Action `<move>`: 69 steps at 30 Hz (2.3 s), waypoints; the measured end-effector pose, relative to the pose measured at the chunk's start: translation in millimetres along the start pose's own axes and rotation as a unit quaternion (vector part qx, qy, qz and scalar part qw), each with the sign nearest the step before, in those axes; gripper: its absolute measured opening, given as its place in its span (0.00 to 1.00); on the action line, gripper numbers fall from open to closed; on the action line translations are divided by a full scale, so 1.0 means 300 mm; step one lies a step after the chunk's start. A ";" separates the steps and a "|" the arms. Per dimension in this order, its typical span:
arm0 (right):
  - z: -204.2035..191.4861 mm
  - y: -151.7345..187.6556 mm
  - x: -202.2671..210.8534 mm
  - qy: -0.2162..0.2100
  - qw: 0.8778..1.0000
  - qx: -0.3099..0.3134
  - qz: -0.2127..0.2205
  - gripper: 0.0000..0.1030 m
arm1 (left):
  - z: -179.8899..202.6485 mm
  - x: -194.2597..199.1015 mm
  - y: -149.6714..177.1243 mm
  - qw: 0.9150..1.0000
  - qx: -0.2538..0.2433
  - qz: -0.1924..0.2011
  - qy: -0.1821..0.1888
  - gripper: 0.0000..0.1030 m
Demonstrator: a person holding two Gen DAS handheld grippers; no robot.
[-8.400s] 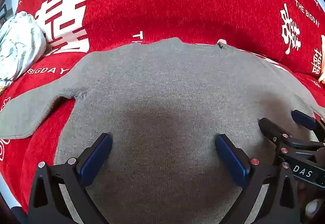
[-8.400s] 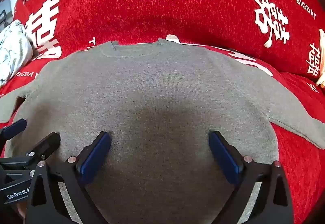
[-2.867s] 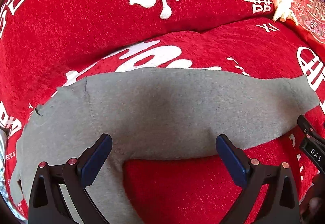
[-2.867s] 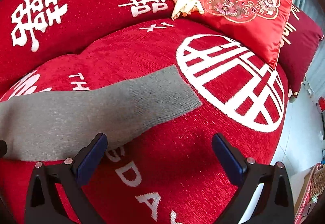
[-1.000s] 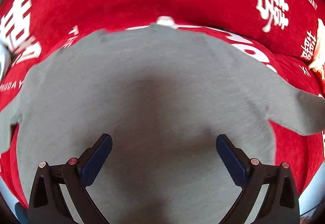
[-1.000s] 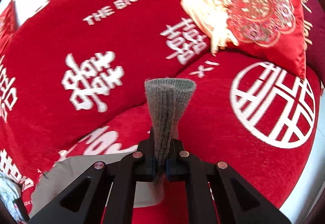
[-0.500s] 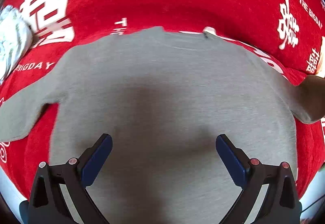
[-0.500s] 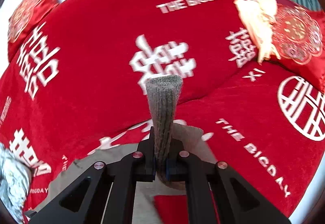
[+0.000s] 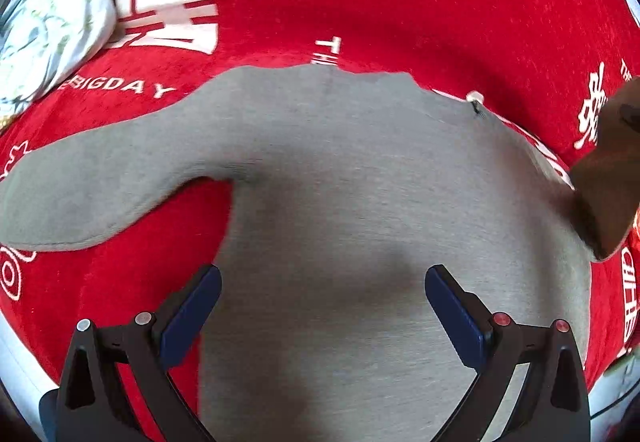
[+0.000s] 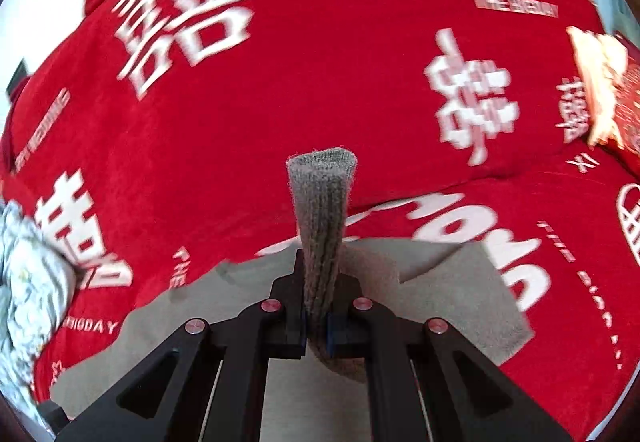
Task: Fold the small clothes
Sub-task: 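Carry the sleeve across the sweater body and open the right gripper, then move the left gripper toward the other sleeve cuff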
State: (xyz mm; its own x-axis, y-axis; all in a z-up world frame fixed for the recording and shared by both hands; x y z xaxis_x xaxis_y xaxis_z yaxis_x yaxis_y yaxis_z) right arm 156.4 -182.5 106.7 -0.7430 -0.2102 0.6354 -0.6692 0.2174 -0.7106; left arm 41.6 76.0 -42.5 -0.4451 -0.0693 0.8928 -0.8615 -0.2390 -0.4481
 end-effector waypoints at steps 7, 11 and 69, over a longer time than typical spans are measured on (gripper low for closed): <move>-0.257 0.172 -0.163 -0.033 0.997 0.051 -0.051 0.07 | -0.108 0.020 -0.007 1.000 0.019 0.009 -0.002 0.99; -0.361 0.294 -0.254 -0.046 0.992 0.078 -0.086 0.07 | -0.161 0.021 -0.007 0.999 0.029 0.011 -0.009 0.99; 0.231 0.301 -0.261 0.022 0.991 0.061 -0.117 0.96 | 0.341 -0.176 -0.128 0.995 -0.085 -0.008 -0.057 1.00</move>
State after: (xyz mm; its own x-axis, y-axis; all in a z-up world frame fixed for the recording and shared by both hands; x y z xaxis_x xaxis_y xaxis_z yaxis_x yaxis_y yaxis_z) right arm 154.9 -212.4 -28.3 -0.5689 -0.1998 0.7977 -0.8190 0.0501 -0.5716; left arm 123.2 -10.2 -67.6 -0.4080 -0.1790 0.8953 -0.9018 -0.0740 -0.4258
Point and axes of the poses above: each gripper's, at about its wrist camera, not at the fingertips, and x roughly against the way its jaws point, z to its right, y to its underside, the point moved 8 cm from there along -x, roughly the way its jaws point, and after that the axes turned 9 degrees about -y, right-handed, at the moved point
